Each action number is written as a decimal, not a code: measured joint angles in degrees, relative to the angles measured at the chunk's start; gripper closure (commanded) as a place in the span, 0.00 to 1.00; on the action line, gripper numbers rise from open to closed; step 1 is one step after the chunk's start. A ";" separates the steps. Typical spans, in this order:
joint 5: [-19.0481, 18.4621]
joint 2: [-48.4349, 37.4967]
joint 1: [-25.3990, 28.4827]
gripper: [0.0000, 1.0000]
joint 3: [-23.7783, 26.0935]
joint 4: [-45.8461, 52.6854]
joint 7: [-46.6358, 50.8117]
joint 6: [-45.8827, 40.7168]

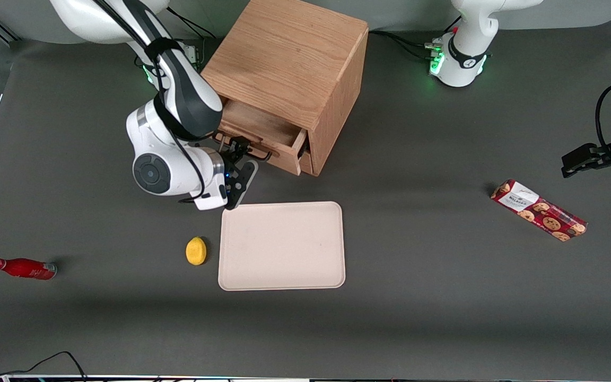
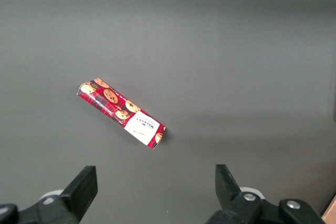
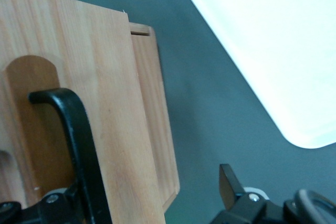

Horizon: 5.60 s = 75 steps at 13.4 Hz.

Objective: Open upper drawer

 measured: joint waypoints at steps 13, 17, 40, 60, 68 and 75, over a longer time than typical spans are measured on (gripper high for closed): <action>-0.87 4.97 -2.83 0.00 0.00 7.05 -4.76 0.04; -1.87 5.55 -4.33 0.00 0.00 8.43 -6.21 0.04; -2.04 13.27 -9.86 0.00 -0.01 19.00 -12.68 0.04; -2.83 13.39 -12.23 0.00 0.11 26.45 -14.60 -4.67; -10.23 -4.95 -11.98 0.00 -0.31 22.43 14.04 -16.86; -18.56 -24.46 -12.82 0.00 -7.17 -3.79 28.26 -6.42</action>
